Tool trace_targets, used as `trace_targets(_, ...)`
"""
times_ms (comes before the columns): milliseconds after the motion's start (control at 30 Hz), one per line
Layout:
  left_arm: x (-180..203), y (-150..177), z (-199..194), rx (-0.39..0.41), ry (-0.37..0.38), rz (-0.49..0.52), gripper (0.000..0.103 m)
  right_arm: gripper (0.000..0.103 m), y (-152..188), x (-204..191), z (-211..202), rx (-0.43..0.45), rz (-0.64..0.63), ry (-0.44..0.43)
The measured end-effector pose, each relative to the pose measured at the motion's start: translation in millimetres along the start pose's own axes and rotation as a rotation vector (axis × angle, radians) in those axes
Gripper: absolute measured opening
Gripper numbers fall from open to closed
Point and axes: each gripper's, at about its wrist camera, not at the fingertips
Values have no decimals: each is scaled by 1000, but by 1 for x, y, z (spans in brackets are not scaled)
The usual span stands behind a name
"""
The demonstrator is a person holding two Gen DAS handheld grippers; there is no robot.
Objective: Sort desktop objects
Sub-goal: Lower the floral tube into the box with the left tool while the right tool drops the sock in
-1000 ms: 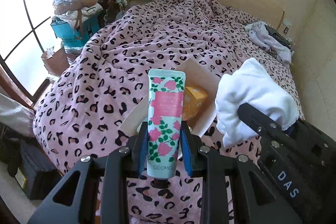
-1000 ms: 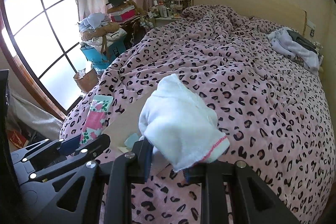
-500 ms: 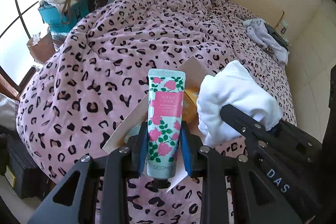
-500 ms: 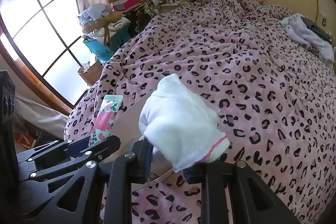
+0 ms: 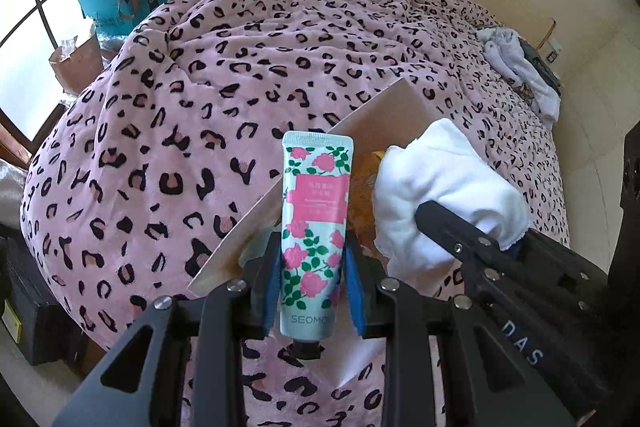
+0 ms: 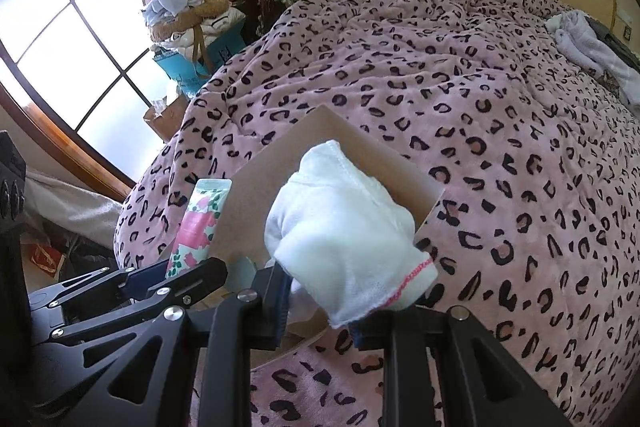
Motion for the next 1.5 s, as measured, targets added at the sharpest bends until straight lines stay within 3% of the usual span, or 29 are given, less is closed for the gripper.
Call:
trace_targets(467,-10,5,23,-30,1,-14,26,23,4,-4,25,-31,-17,41)
trace_targets(867,-10,5,18,-18,-10,-7,27,33,2,-3,26,-41,-20,58)
trace_targets(1300,-1,7,-31,78,-5,10,30,37,-8,-5,-31,13,9,8)
trace_targets(1500,11,20,-57,123,-34,40,44,38,3,-2,-69,66,13,-5)
Point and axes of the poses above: each gripper's, at about its wrist camera, not at the fingertips, and z roughly the way its jaws point, x to its right, y to its underside, and after that the axes turned 14 degrees about z, right-handed
